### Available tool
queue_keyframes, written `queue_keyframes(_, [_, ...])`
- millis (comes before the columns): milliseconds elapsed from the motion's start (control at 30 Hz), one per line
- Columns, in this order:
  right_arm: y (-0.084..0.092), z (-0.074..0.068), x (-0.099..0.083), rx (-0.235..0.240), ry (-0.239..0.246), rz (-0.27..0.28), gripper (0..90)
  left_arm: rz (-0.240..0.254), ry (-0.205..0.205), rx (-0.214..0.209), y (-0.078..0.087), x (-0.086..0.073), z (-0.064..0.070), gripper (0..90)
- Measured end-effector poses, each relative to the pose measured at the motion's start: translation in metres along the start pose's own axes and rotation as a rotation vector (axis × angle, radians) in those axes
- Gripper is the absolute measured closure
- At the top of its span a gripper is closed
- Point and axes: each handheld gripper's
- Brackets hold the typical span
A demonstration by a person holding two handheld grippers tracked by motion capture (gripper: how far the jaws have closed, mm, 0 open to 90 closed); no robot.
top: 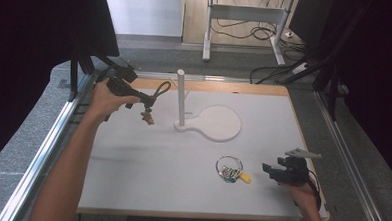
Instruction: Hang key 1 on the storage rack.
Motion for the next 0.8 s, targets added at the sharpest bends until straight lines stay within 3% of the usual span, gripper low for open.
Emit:
queue_keyframes(567, [-0.002,0.0,0.0,-0.007,0.003,-0.011,28.5,0.019,0.025,-0.003,0.009,0.021,-0.014,66.9])
queue_keyframes(800, [-0.002,0.0,0.0,-0.008,-0.001,-0.015,28.5,0.013,0.041,-0.003,0.005,0.027,-0.018,67.0])
Point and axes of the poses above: each handheld gripper's, and its own axes: y roughly backward along the jaws, x roughly out of its top, z roughly to its right, and after that the axes turned 12 degrees about -z, right-handed
